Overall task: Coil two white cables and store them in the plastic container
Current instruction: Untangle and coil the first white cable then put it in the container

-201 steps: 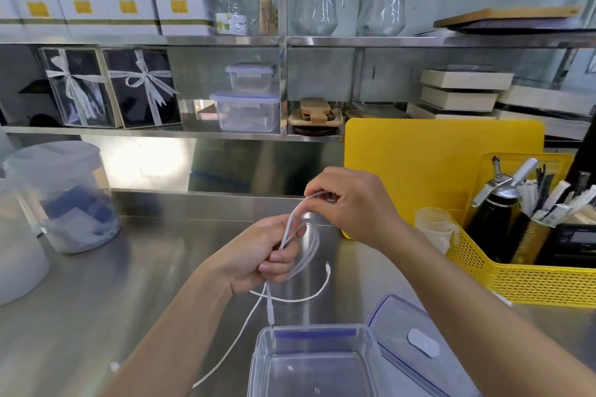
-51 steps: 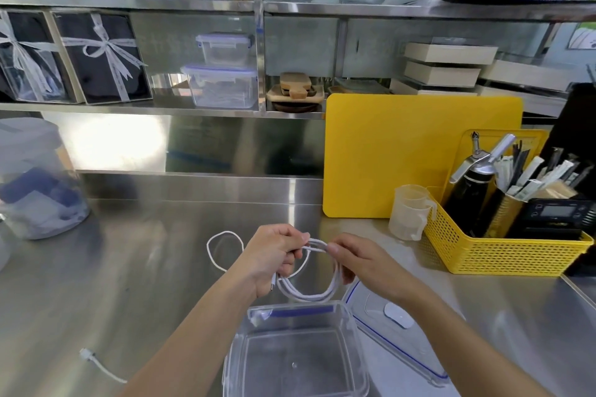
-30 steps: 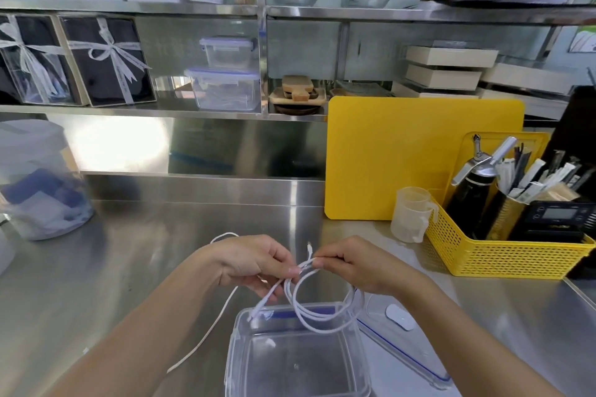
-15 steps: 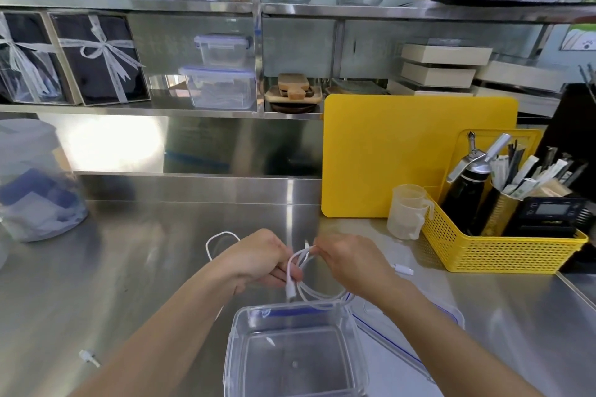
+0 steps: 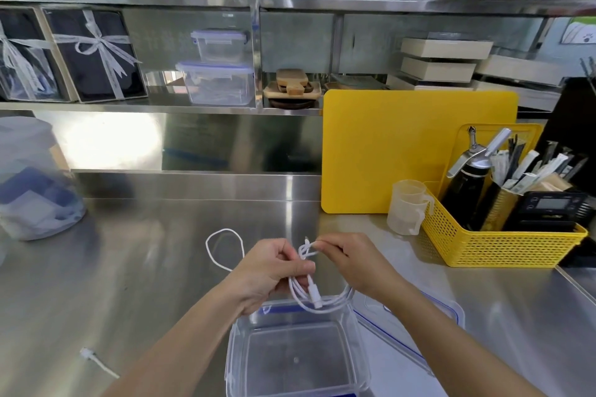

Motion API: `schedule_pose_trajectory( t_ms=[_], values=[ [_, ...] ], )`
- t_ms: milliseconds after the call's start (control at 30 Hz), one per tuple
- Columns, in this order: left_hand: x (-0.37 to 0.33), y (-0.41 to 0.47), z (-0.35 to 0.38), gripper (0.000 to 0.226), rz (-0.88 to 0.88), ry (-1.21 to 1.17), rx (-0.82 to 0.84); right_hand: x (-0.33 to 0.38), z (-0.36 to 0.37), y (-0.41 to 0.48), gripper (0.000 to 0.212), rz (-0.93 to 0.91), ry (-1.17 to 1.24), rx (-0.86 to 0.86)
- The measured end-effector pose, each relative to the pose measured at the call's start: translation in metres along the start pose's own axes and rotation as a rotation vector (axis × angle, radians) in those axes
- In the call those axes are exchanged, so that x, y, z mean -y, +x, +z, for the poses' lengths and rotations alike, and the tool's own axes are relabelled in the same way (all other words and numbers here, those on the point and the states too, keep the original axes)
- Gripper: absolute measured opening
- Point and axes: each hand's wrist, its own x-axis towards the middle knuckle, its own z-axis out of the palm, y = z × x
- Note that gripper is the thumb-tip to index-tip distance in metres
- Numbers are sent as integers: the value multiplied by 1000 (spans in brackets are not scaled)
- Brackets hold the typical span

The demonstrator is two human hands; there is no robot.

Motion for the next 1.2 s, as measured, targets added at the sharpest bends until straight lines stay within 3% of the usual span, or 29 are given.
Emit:
schedule_pose_trajectory(
  t_ms=[100,167,233,367,500,600,733,800,900,1000,1100,1200],
  values=[
    [0,1,7,38,103,336,-201,0,5,-1,26,-15,13,8],
    [5,2,11,28,175,592,-297,2,10,-1,27,-70,-29,5],
    [11,2,14,11,213,675,-370,4,13,-1,26,-153,-100,-12],
    [13,0,14,5,59,295,-299,7,9,-5,24,-272,-161,-74],
    [14,-2,9,31,-1,62,-192,8,4,-4,15,-309,-120,-50],
    [17,-3,3,48,1,-201,-59,3,2,-4,18,-230,-68,-78],
    [19,-6,-15,57,-33,-592,163,-2,-1,-6,16,-278,-16,-90],
    [19,-4,-21,44,-46,-705,86,-7,0,-7,9,-330,-49,-86],
    [23,0,-19,5,-65,-603,-259,-12,8,-7,6,-389,-109,-81],
    [28,5,-15,20,-40,-535,-515,-16,21,-7,6,-422,-165,-53],
    [27,4,-17,20,-118,-665,-581,-20,26,-8,7,-426,-170,-46],
    [27,-2,-21,16,-250,-801,-449,-25,23,-9,10,-402,-195,-62]
  ],
)
